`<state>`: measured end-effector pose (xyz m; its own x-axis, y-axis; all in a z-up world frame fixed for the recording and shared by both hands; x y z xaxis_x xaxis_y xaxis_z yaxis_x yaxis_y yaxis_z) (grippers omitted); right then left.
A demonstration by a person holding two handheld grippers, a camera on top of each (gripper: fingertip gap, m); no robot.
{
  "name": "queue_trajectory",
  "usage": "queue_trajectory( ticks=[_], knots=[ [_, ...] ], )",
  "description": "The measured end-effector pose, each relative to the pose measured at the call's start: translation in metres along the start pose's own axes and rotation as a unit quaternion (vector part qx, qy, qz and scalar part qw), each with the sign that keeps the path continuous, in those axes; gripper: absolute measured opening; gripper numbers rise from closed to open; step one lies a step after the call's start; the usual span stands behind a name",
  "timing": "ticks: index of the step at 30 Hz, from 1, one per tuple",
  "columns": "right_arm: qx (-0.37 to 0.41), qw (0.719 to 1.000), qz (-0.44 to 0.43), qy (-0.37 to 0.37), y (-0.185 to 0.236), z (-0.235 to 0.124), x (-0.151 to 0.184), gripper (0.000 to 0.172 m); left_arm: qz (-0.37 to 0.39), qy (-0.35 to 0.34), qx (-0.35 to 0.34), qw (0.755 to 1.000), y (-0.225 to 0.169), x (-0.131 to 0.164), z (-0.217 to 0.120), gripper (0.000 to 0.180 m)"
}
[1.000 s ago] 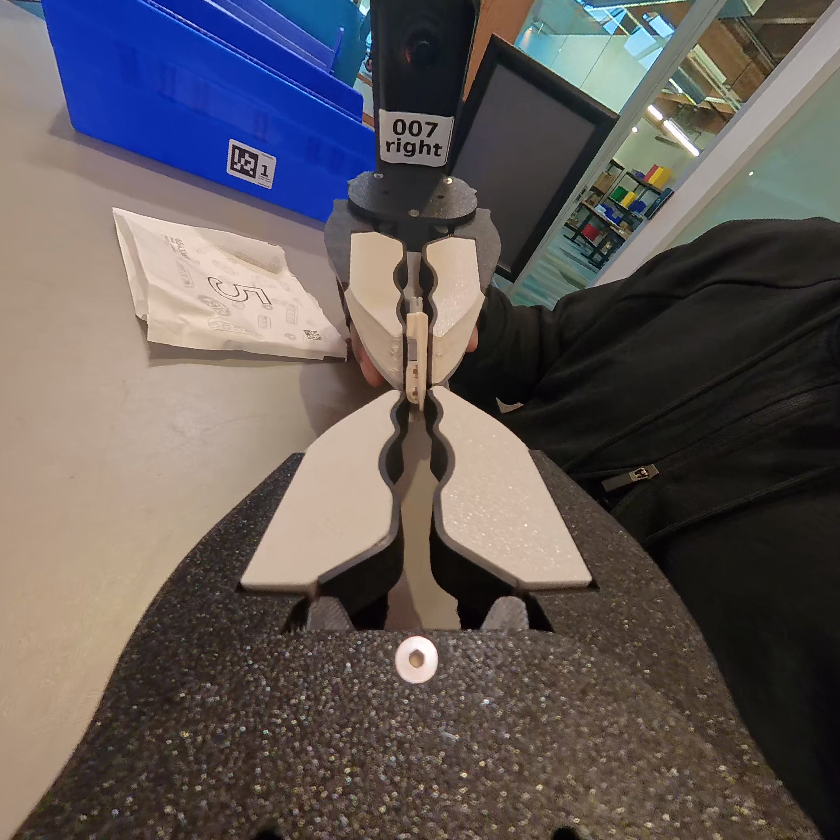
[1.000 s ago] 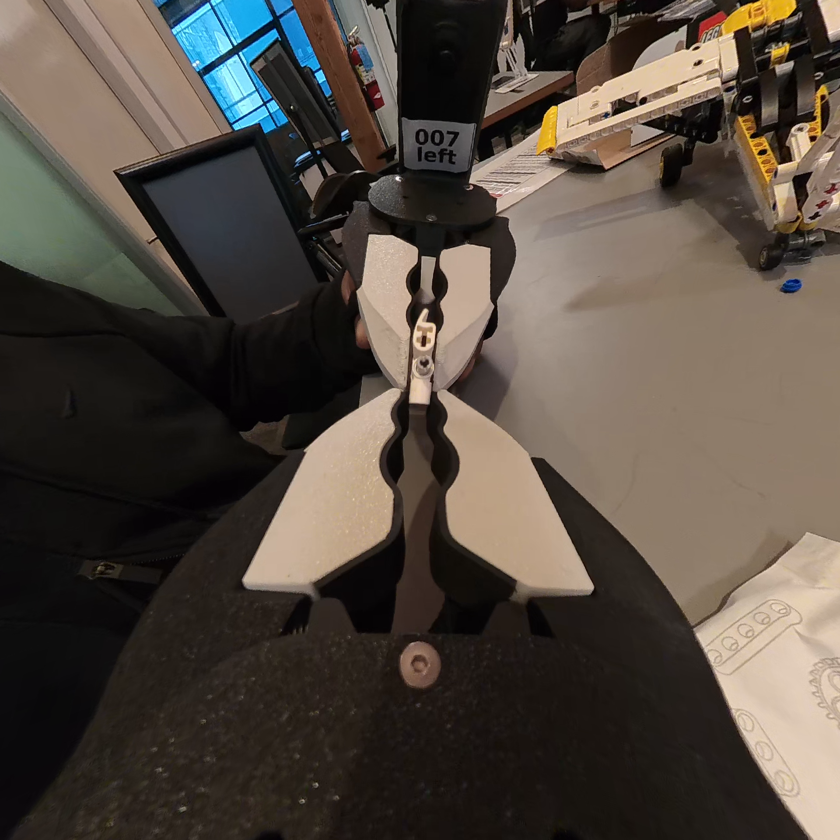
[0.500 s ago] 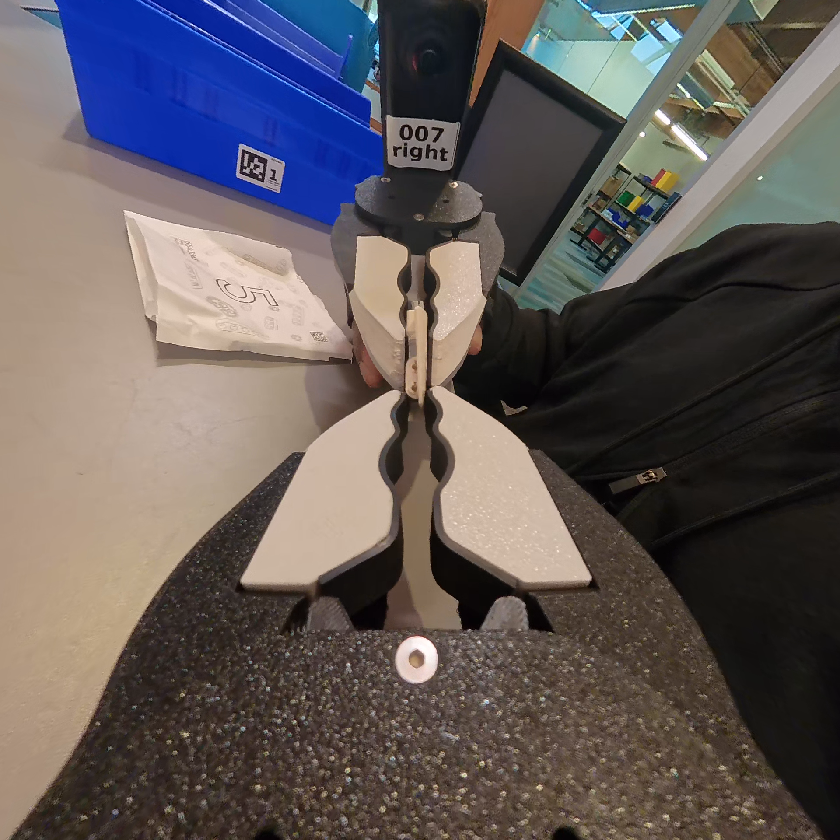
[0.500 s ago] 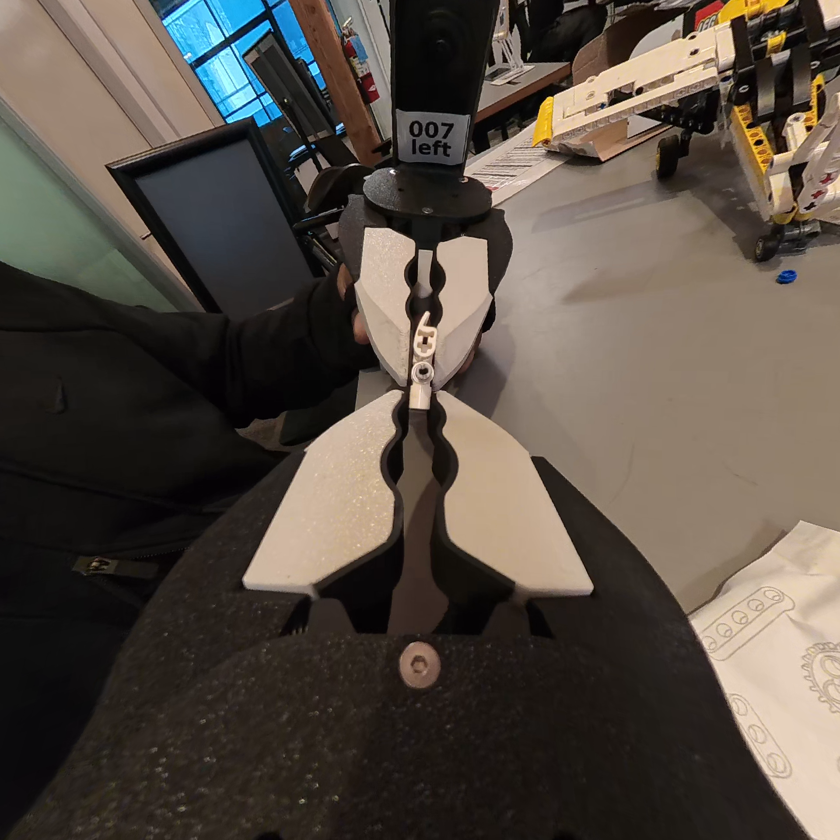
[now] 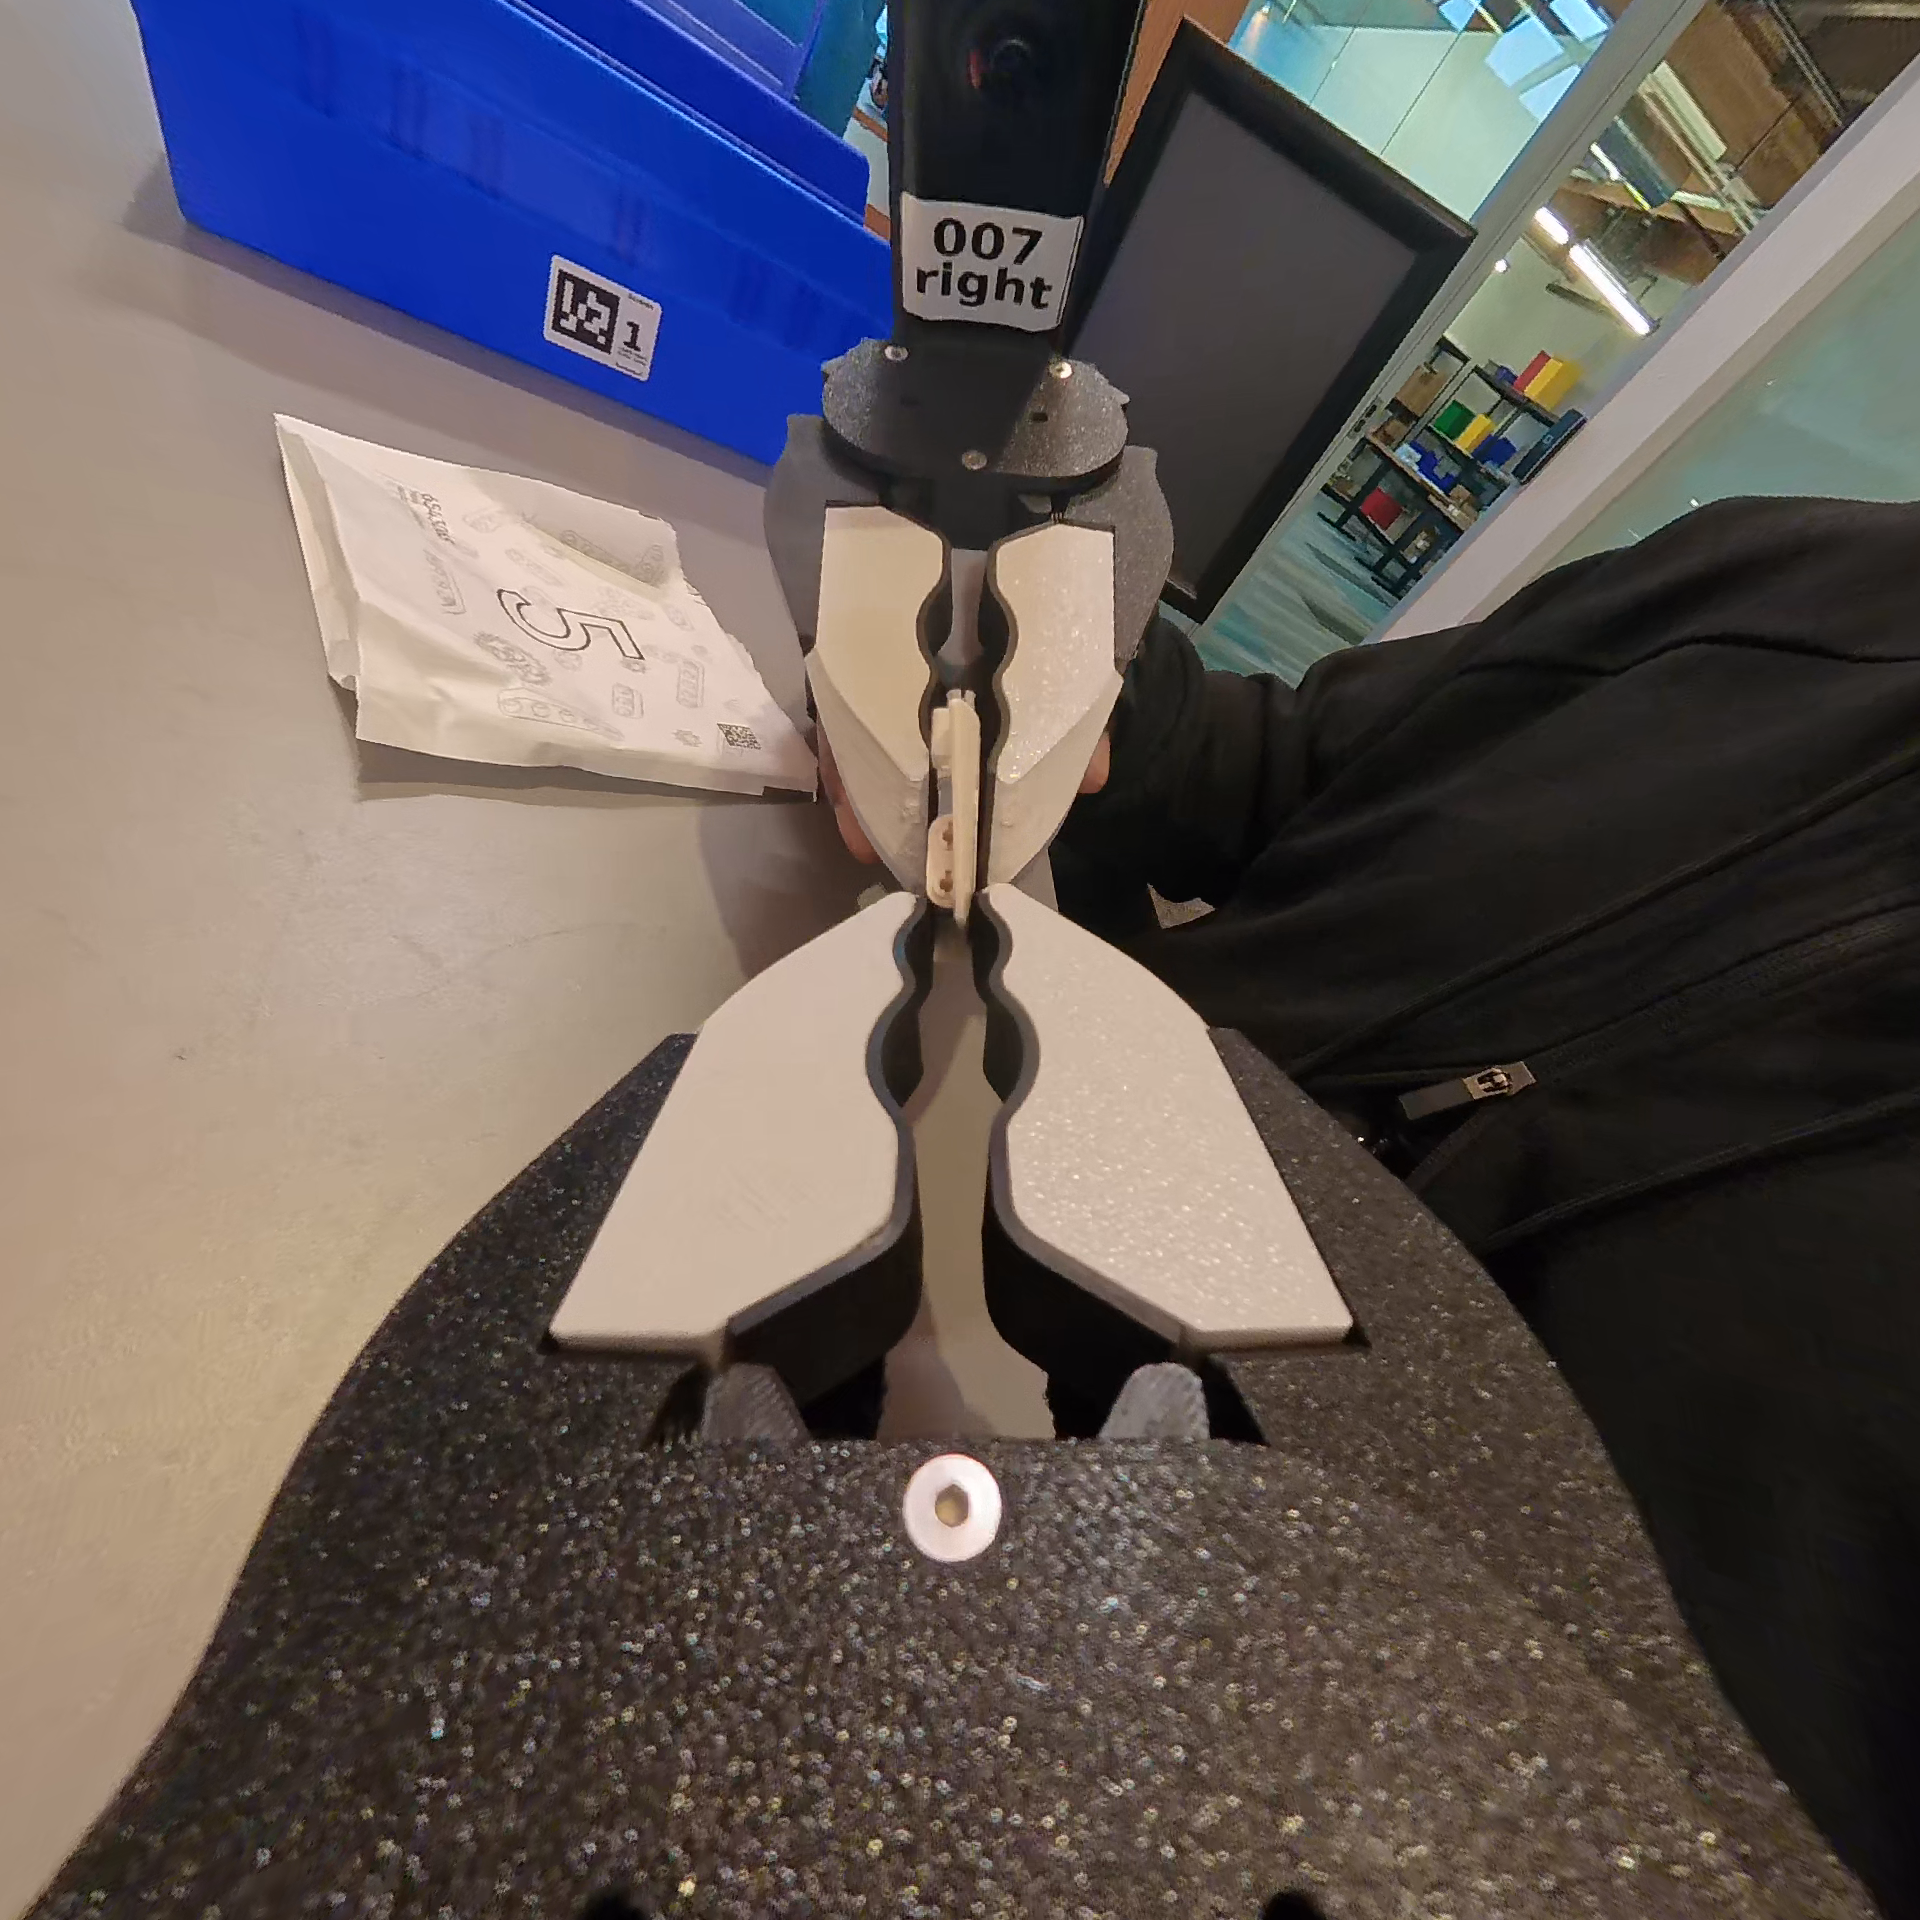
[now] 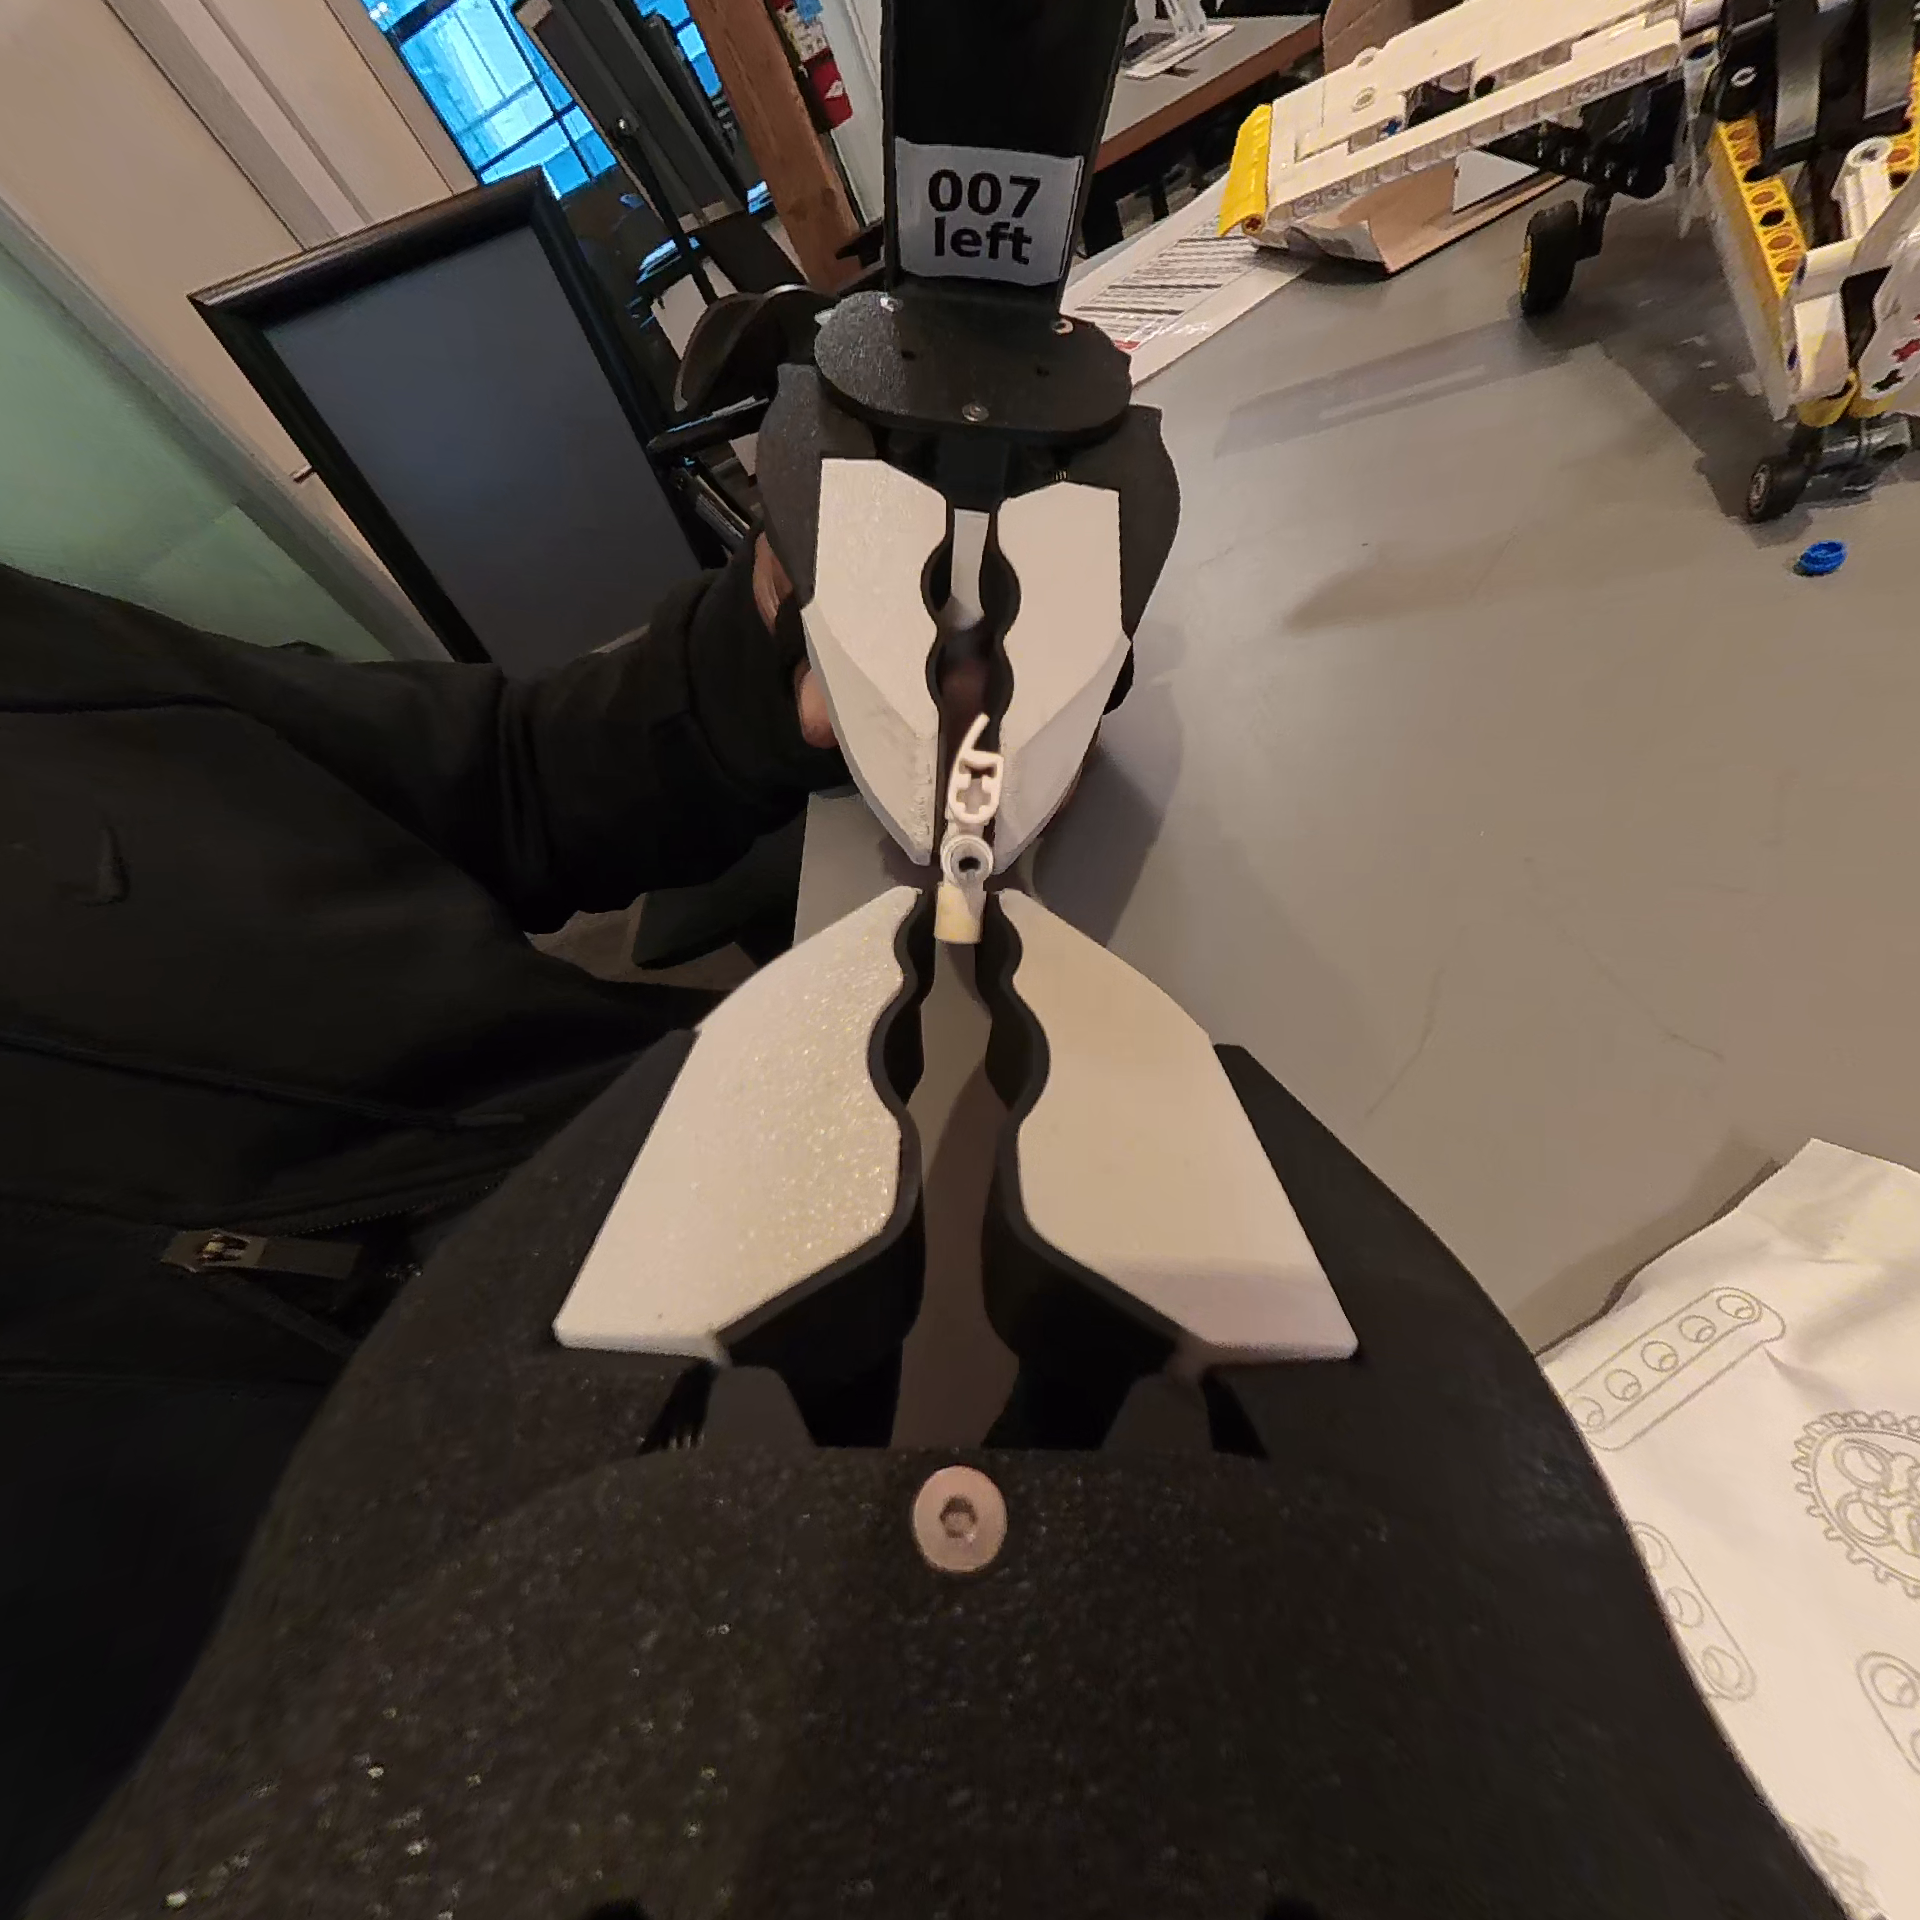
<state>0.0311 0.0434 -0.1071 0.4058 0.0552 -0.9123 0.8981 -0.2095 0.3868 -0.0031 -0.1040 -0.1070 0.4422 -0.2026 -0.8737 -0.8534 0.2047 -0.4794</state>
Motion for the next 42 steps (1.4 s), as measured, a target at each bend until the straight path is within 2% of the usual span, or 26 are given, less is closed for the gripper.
queue_trajectory(
  ticks=[22,36,42],
  knots=[
    [-0.010,1.000,0.000,0.026,-0.0032,-0.0024,0.0018,0.009,0.002,0.008,-0.008,1.000,0.0012,0.0007,0.0018,0.008],
    [-0.010,1.000,-0.006,0.011,-0.0049,-0.0008,-0.0013,0.008,0.005,-0.012,-0.014,1.000,0.0011,-0.0009,-0.0014,0.007],
    [0.011,1.000,-0.013,0.006,-0.0058,0.0021,-0.0019,0.019,0.007,-0.018,-0.018,1.000,0.0012,-0.0011,-0.0022,0.007]
  ],
)
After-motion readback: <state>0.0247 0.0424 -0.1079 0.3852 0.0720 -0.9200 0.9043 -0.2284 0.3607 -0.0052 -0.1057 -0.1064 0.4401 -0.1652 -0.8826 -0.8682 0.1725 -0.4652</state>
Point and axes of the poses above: each gripper's, where its closed fingertips meet, z out along the fingers, x out of its underside, y = z × x across the jaws, the point moved 8 cm from there along -z, back along the fingers, and after that the axes turned 9 degrees about -y, right-handed, at the moved point
